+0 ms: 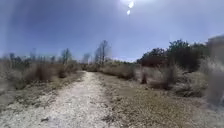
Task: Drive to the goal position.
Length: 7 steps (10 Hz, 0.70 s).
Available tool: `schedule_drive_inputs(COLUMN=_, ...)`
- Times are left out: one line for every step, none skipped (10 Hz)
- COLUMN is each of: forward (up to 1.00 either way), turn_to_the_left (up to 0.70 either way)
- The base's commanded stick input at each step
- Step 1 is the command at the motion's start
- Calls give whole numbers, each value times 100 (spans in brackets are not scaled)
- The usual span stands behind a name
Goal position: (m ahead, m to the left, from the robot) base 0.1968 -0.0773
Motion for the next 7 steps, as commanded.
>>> schedule_drive_inputs(forward=70, turn_to_the_left=0)
schedule_drive_inputs(forward=70, turn_to_the_left=0)
schedule_drive_inputs(forward=68, turn_to_the_left=0)
schedule_drive_inputs(forward=62, turn_to_the_left=0)
schedule_drive_inputs(forward=55, turn_to_the_left=0)
schedule_drive_inputs(forward=49, turn_to_the_left=0)
schedule_drive_inputs(forward=43, turn_to_the_left=0)
